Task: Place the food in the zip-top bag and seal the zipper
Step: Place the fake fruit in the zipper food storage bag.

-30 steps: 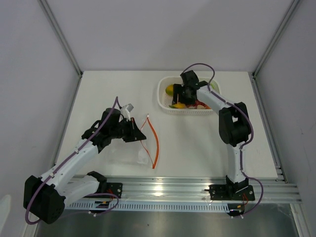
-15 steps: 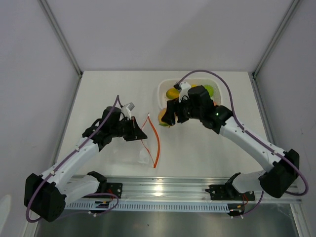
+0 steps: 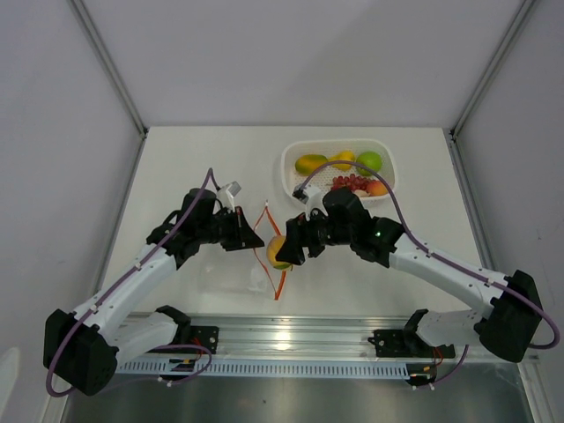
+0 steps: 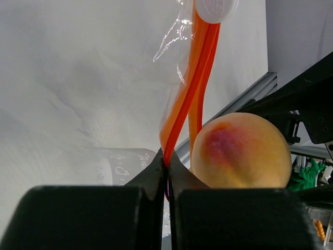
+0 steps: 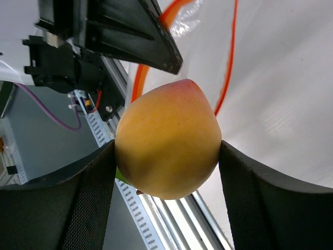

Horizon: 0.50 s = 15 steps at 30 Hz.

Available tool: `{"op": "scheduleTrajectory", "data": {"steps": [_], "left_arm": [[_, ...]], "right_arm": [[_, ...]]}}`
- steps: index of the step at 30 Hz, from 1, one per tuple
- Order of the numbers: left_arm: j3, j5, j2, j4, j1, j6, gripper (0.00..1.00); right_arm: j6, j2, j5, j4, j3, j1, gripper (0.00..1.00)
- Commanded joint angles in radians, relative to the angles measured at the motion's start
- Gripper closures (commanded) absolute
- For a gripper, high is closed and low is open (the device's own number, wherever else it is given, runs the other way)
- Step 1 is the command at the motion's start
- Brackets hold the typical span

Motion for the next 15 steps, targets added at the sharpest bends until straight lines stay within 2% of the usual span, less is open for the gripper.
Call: {"op": "scheduleTrajectory", "data": {"steps": [1,8,15], "left_arm": [[0.036,0.045,-0.019,0.019,0.005,-0.022,0.99],[0.035,0.057,-0.035,0.013,0.007,-0.033,0.99],[0.053,0.065,-0.070,-0.010,0.005,-0.037,0.99]], "right_arm": [[0.023,0.018,-0.032,0.123,0.011,0.017,1.00],[0.036,0.096,-0.043,0.171,0.043,0.025,1.00],[0.045,0.139,0.052,0.156,0.027,0.025,1.00]]}}
